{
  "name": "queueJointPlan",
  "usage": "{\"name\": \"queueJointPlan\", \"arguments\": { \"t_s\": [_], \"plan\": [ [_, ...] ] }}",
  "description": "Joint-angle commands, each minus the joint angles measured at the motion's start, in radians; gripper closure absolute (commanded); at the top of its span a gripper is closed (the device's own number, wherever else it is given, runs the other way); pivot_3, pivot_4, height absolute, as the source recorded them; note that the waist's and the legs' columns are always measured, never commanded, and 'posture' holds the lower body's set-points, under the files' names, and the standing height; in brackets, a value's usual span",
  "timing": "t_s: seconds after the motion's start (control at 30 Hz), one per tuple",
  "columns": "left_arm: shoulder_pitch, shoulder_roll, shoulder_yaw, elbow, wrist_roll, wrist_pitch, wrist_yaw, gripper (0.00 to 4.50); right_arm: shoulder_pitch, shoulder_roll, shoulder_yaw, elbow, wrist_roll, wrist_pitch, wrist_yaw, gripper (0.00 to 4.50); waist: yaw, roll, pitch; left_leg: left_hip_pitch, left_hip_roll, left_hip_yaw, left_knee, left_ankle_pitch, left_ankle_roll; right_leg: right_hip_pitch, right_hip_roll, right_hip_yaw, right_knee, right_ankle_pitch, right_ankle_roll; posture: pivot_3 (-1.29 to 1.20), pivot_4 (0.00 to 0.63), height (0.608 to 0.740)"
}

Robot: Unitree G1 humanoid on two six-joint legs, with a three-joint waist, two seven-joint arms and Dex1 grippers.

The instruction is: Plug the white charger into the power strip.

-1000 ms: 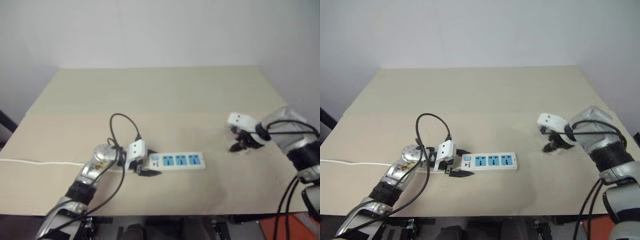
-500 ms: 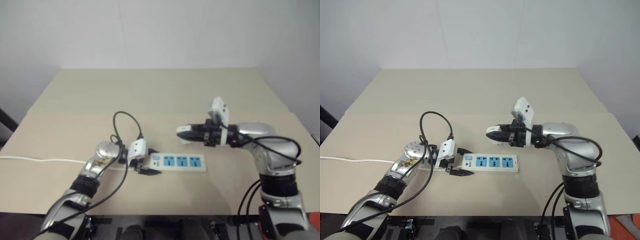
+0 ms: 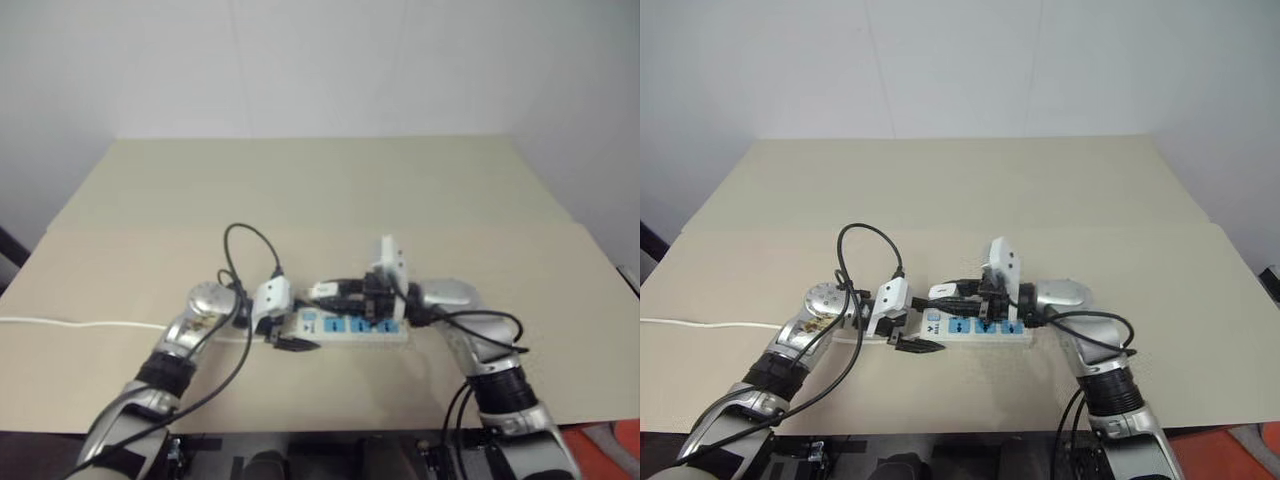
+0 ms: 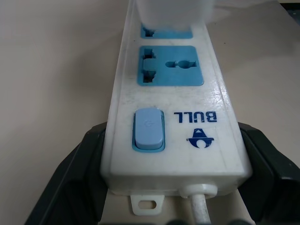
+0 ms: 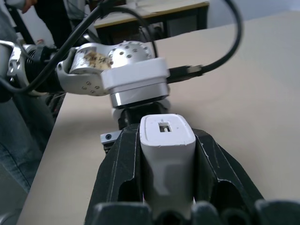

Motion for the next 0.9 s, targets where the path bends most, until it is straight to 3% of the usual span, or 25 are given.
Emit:
{"name": "queueJointPlan", "arguments": {
  "t_s": [0.03, 0.3, 0.6, 0.9],
  "plan": [
    [0.047, 0.037, -0.021, -0.024, 0.036, 0.039, -0.004, 1.21, -0.004, 0.024, 0.016, 0.05, -0.012, -0.11, 0.003, 3.37, -0.004, 0.0, 0.0, 0.0, 0.0, 0.0, 0.0, 0.0, 0.0, 0.0, 0.0, 0.0, 0.0, 0.0, 0.0, 0.0, 0.15, 0.74],
    [0.09, 0.063, -0.013, -0.09, 0.031, 0.072, 0.006, 1.21, -0.033, 0.044, 0.018, 0.199, -0.036, -0.222, 0.003, 3.37, -0.014, 0.0, 0.0, 0.001, 0.0, 0.0, 0.0, 0.0, 0.0, 0.0, 0.0, 0.0, 0.0, 0.0, 0.0, 0.0, 0.15, 0.74],
    [0.115, 0.069, -0.011, -0.126, 0.027, 0.094, 0.024, 1.21, 0.014, -0.013, 0.044, 0.232, -0.069, -0.283, 0.064, 3.37, -0.011, -0.001, -0.001, 0.002, 0.0, 0.0, -0.001, 0.0, 0.0, 0.0, 0.0, 0.001, 0.0, 0.0, 0.0, 0.0, 0.15, 0.74],
    [0.111, 0.083, -0.009, -0.113, 0.026, 0.089, 0.02, 1.21, 0.028, -0.075, 0.042, 0.354, -0.101, -0.346, 0.069, 3.37, -0.009, -0.002, -0.001, 0.014, 0.0, 0.0, -0.003, 0.0, 0.001, 0.014, 0.0, 0.0, -0.003, -0.002, 0.0, 0.0, 0.15, 0.74]
  ]
}}
